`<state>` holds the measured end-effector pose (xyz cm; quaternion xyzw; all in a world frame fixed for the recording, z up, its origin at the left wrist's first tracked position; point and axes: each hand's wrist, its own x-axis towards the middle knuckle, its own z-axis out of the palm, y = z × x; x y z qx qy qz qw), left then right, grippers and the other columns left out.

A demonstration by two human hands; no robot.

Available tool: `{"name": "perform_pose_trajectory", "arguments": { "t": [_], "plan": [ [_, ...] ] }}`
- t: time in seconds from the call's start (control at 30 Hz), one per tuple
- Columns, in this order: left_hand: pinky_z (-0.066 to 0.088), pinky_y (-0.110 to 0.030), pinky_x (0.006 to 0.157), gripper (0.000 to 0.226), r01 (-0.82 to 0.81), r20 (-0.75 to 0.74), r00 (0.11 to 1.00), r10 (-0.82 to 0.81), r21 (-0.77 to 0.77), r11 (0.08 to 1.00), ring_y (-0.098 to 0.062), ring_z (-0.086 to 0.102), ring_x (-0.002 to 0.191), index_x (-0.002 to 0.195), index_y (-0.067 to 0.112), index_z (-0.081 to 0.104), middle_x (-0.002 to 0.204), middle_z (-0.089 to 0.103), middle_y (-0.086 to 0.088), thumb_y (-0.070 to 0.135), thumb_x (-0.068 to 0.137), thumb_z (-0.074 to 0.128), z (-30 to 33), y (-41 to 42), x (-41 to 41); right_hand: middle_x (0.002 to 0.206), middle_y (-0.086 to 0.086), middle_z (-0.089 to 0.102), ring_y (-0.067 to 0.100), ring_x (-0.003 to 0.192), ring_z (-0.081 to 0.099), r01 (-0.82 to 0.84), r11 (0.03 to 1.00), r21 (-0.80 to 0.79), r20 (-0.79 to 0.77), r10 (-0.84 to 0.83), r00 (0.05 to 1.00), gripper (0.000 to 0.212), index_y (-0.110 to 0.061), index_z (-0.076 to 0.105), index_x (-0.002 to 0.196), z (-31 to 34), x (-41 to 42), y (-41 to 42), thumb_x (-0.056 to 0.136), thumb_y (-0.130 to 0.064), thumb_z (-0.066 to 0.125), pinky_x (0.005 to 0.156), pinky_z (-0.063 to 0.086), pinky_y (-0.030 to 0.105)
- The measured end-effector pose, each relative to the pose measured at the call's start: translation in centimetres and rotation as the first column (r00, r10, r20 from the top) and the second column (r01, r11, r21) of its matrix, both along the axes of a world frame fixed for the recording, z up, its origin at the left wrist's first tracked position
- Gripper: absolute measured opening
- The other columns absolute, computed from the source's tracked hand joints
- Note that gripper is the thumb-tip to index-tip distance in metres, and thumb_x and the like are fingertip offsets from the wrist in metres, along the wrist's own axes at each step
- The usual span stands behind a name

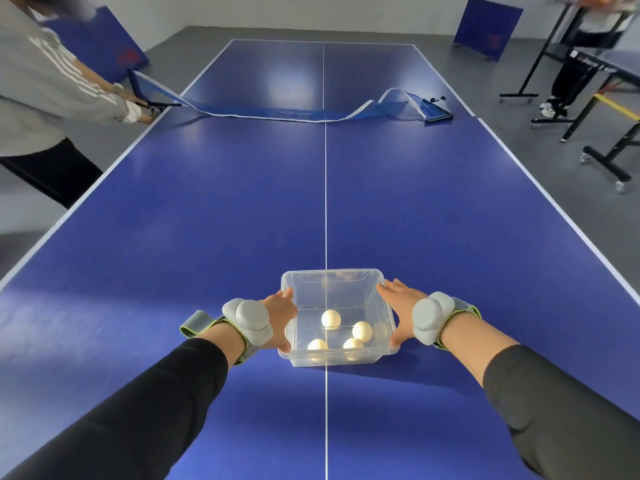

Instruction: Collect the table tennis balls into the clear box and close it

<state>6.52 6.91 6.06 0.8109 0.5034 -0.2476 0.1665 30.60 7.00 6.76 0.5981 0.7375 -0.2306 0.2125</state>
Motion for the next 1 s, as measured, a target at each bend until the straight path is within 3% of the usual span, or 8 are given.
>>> {"name": "perform_pose_trajectory", "arguments": {
  "t": [0.1,0.2,0.33,0.53,0.77,0.83,0.9,1.0],
  "plan": [
    [0.022,-0.036,0.117,0.073,0.011,0.022,1.0,-0.011,0.024,1.0,-0.026,0.016,0.145,0.145,0.013,0.027,0.158,0.011,-0.01,0.036,0.085,0.061,-0.2,0.3,-0.2,0.158,0.007,-0.018,0.024,0.146,-0.014,-0.023,1.0,-0.003,0.053,0.023,0.998,0.113,-0.003,-0.01,0.148,0.1,-0.7,0.6,0.076,-0.029,0.074,0.121,0.006,0.037],
    [0.025,-0.037,0.118,0.073,0.005,0.041,0.999,-0.008,0.062,0.998,-0.025,0.007,0.147,0.14,0.012,0.038,0.159,0.002,-0.008,0.035,0.078,0.07,-0.9,1.2,-0.2,0.158,0.013,-0.015,0.025,0.147,-0.011,-0.006,1.0,-0.009,-0.035,0.006,0.999,0.08,0.0,-0.008,0.147,0.0,-1.6,1.6,0.094,-0.016,0.051,0.118,0.001,0.032],
    [0.012,-0.043,0.121,0.101,0.025,0.001,1.0,-0.025,0.042,0.999,-0.031,-0.011,0.146,0.147,0.009,0.018,0.158,-0.015,-0.015,0.042,0.07,0.076,-1.0,2.2,0.1,0.156,0.012,-0.022,0.025,0.146,-0.013,-0.052,0.997,-0.049,0.037,0.054,0.998,0.116,-0.002,-0.018,0.145,0.1,-1.7,1.7,0.078,-0.025,0.073,0.119,0.004,0.033],
    [0.041,-0.04,0.108,0.097,-0.011,0.05,0.999,0.014,-0.047,0.999,-0.031,0.048,0.126,0.136,0.016,0.03,0.155,0.014,-0.007,0.045,0.059,0.083,-0.5,3.6,-0.7,0.155,0.008,-0.026,0.023,0.147,-0.009,-0.112,0.991,-0.077,0.067,0.117,0.991,0.136,-0.008,-0.023,0.145,-0.1,-1.1,1.9,0.064,-0.032,0.084,0.118,0.018,0.035],
    [0.039,-0.042,0.109,0.128,-0.034,0.081,0.996,0.037,-0.034,0.999,-0.029,0.045,0.131,0.147,0.013,-0.004,0.155,0.022,-0.004,0.049,0.059,0.082,-0.9,3.8,-1.1,0.156,0.005,-0.026,0.021,0.147,-0.011,-0.037,0.996,-0.078,0.028,0.039,0.999,0.134,-0.011,-0.019,0.146,0.1,-0.8,1.7,0.063,-0.034,0.084,0.119,0.014,0.037],
    [0.038,-0.044,0.11,0.132,-0.031,0.06,0.998,0.034,-0.04,0.999,-0.031,0.037,0.137,0.147,0.011,-0.008,0.158,0.011,-0.007,0.048,0.059,0.082,-0.7,3.5,-0.9,0.156,0.005,-0.023,0.022,0.147,-0.011,0.015,0.997,-0.07,-0.001,-0.015,1.0,0.122,-0.011,-0.014,0.148,0.2,-1.3,1.5,0.071,-0.03,0.079,0.12,0.012,0.038],
    [0.034,-0.047,0.113,0.127,-0.026,0.018,0.999,0.026,-0.03,0.999,-0.032,0.024,0.143,0.148,0.015,-0.005,0.159,-0.004,-0.009,0.048,0.06,0.08,-1.0,3.4,-0.8,0.159,0.007,-0.008,0.023,0.148,-0.001,0.041,0.999,-0.014,-0.049,-0.041,0.998,0.082,-0.008,-0.001,0.149,0.5,-2.2,1.2,0.091,-0.02,0.055,0.12,0.01,0.036],
    [0.036,-0.046,0.111,0.095,-0.075,0.056,0.996,0.076,-0.019,0.997,-0.03,0.027,0.142,0.147,0.019,0.013,0.159,0.004,-0.007,0.043,0.073,0.069,-1.5,3.6,-0.5,0.157,0.011,0.017,0.026,0.145,0.019,0.095,0.994,0.052,-0.084,-0.09,0.992,0.056,-0.007,0.016,0.148,0.5,-3.2,1.3,0.098,-0.015,0.039,0.117,0.017,0.036]
  ]
}}
